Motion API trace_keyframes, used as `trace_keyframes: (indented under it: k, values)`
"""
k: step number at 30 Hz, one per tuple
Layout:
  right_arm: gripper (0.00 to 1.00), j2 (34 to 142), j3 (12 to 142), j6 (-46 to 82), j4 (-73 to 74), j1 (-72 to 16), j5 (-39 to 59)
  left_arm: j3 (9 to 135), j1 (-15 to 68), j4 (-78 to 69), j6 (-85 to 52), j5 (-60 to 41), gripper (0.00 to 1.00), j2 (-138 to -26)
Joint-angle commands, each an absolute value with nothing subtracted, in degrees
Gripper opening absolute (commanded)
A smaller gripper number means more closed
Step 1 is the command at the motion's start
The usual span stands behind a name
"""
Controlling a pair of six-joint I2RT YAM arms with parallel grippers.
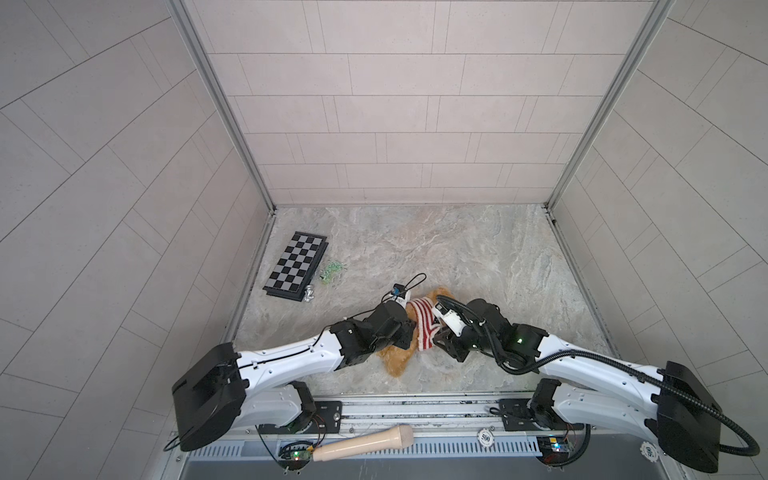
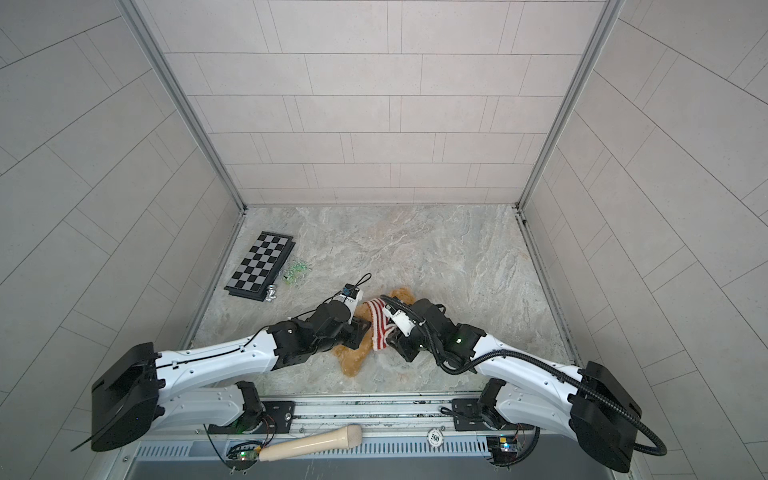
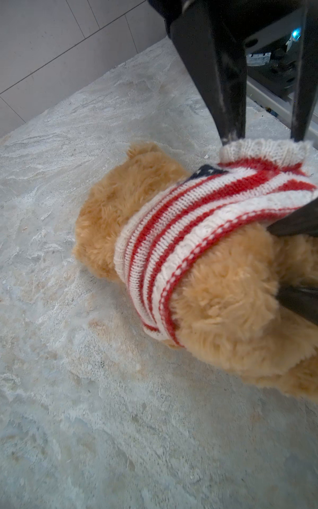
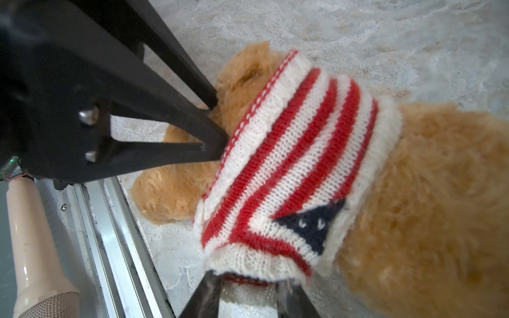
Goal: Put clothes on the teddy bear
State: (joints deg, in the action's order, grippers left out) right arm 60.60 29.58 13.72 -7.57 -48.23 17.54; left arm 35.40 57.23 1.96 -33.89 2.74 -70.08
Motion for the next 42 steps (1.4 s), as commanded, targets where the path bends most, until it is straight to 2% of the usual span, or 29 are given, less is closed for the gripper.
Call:
trace_keyframes:
  k: [1, 9, 12, 20, 24, 26, 33, 35, 37, 42]
  values:
    - [0.39, 62.5, 30.8, 12.3, -8.3, -48.5, 16.3, 34.1, 56.6, 1.2, -34.4, 1.6, 0.32, -70.8]
    - [0.49, 64.7, 31.0, 13.0, -5.0, -48.5, 14.3, 32.9, 56.4, -1.6, -35.1, -1.0, 0.30, -70.7]
    - [0.49, 65.1, 30.8, 14.8, -2.1, -48.5, 12.5, 32.7, 56.5, -2.5, -35.2, -1.9, 0.28, -70.8]
    - [0.22, 66.4, 29.5, 18.2, 4.0, -48.5, 10.4, 32.4, 56.4, -3.7, -35.4, -3.5, 0.27, -70.9]
    - [0.18, 66.4, 29.5, 17.9, 4.1, -48.5, 9.6, 32.0, 56.4, -4.3, -35.3, -3.8, 0.27, -70.7]
    - [0.19, 67.0, 29.8, 17.7, 3.7, -48.5, 9.2, 32.0, 56.5, -4.6, -35.3, -4.0, 0.26, -70.7]
    - [0.38, 69.4, 30.8, 18.5, 5.3, -48.5, 8.4, 31.8, 56.4, -5.6, -35.3, -5.2, 0.26, -71.2]
    - [0.40, 70.2, 31.0, 18.6, 6.0, -48.5, 8.3, 31.7, 56.4, -5.8, -35.3, -5.4, 0.25, -71.3]
    - [0.36, 71.0, 31.3, 18.7, 6.7, -48.5, 8.5, 31.7, 56.4, -5.9, -35.3, -5.4, 0.25, -71.4]
    - [0.16, 72.5, 31.6, 18.4, 7.5, -48.5, 9.5, 31.6, 56.4, -5.7, -35.3, -5.1, 0.24, -71.1]
